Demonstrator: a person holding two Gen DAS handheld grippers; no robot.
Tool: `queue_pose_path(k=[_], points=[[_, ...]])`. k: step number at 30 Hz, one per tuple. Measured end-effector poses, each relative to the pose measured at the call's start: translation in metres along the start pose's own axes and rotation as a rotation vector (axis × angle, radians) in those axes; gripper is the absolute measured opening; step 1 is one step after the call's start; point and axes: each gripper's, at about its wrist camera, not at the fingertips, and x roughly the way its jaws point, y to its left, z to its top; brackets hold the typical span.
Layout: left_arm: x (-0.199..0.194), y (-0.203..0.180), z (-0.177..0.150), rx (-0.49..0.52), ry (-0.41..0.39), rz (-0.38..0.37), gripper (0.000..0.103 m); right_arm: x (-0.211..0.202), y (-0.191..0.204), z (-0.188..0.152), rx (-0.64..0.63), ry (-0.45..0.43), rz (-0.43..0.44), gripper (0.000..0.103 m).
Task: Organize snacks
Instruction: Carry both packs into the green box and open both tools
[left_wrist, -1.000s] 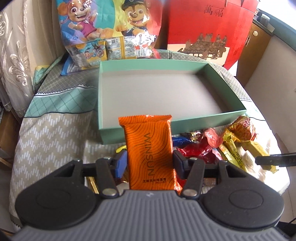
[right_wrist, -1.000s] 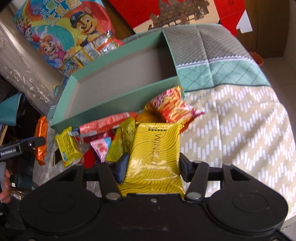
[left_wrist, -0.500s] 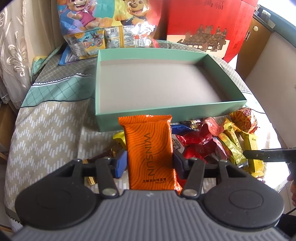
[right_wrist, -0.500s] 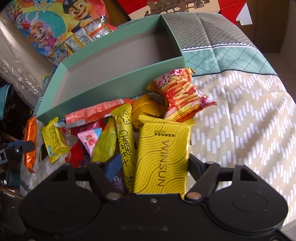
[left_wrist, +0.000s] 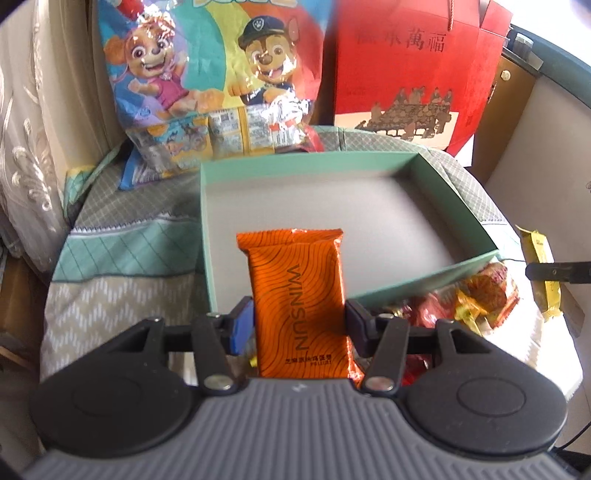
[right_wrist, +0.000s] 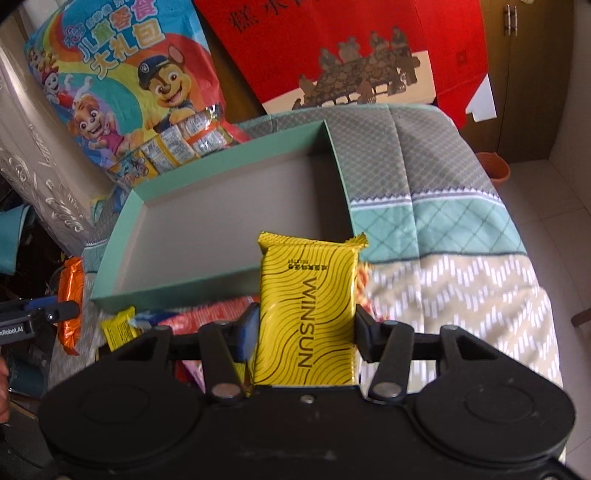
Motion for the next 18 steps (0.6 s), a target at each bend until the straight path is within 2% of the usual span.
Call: queue_pose_path(k=[6,9,15,18], points=[[0.059,0.019,0.068,-0.030,-0.008,0.052,0.052,0.071,0.017,0.076,-0.036,0.008,0.033,0.051],[0.097,0.024,0.093,-0.040,0.015,0.079,0.052,0.115,0.027,0.101,-0.083,0.017,0.000,0.051],[0.155,0.034,0.112,-0.039,0.061,0.131,0.052,0.179,0.033,0.128,-0.126,0.030,-0.060,0.051],[0.171,0.037,0.113,-0.025,0.075,0.151,0.052,0.193,0.029,0.133,-0.134,0.030,-0.064,0.051]])
